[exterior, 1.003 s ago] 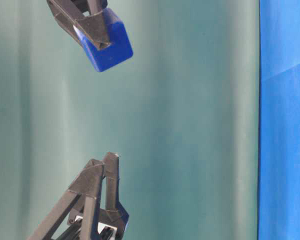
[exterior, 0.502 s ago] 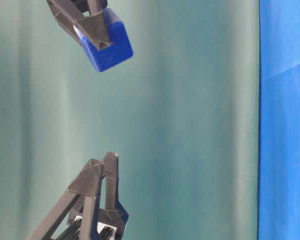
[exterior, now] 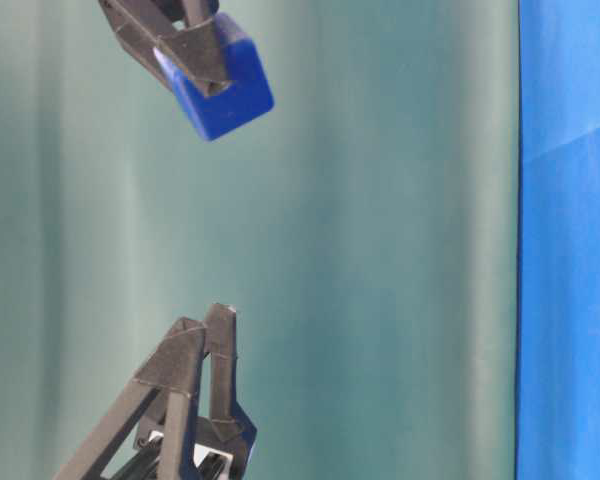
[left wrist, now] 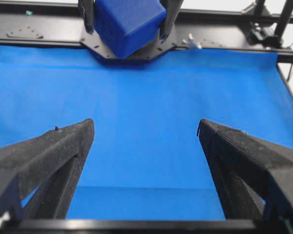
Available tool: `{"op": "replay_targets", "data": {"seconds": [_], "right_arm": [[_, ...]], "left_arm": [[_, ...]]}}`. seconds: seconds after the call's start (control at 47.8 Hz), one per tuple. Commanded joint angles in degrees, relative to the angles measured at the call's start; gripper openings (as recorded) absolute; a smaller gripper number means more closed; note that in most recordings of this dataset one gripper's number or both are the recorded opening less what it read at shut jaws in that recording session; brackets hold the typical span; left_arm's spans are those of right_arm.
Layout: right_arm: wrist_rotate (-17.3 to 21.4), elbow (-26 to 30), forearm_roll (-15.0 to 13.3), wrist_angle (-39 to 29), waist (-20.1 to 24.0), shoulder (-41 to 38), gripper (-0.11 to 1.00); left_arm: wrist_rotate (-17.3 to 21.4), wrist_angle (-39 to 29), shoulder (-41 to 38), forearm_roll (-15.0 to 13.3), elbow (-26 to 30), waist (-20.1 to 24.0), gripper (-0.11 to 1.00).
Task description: Handover the blue block to the right arm after grasping it with the left arm, then place it in the designated position.
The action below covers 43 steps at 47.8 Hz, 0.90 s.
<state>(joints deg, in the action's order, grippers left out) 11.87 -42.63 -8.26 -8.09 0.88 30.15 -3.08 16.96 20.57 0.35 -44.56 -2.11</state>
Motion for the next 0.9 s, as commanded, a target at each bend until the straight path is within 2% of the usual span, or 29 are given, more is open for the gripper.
{"op": "replay_targets", "data": {"seconds": [0.0, 0.251, 0.397, 0.878], "right_arm": [[0.18, 1.58, 0.26, -1.41, 0.09, 0.7, 0.47], [1.41, 1.58, 0.44, -10.81, 0.53, 0.7, 0.47], [1.76, 1.58, 0.44, -14.06, 0.62, 0.79, 0.47], [1.76, 1.58, 0.35, -14.85, 0.7, 0.7, 0.47]], "left_arm": [[0.0, 0.26, 0.53, 0.09, 1.49, 0.18, 0.92], [-0.09, 0.26, 0.53, 0.09, 1.58, 0.18, 0.92], [-0.09, 0.26, 0.44, 0.09, 1.67, 0.18, 0.92], [-0.09, 0.26, 0.44, 0.09, 1.76, 0.18, 0.92]]}}
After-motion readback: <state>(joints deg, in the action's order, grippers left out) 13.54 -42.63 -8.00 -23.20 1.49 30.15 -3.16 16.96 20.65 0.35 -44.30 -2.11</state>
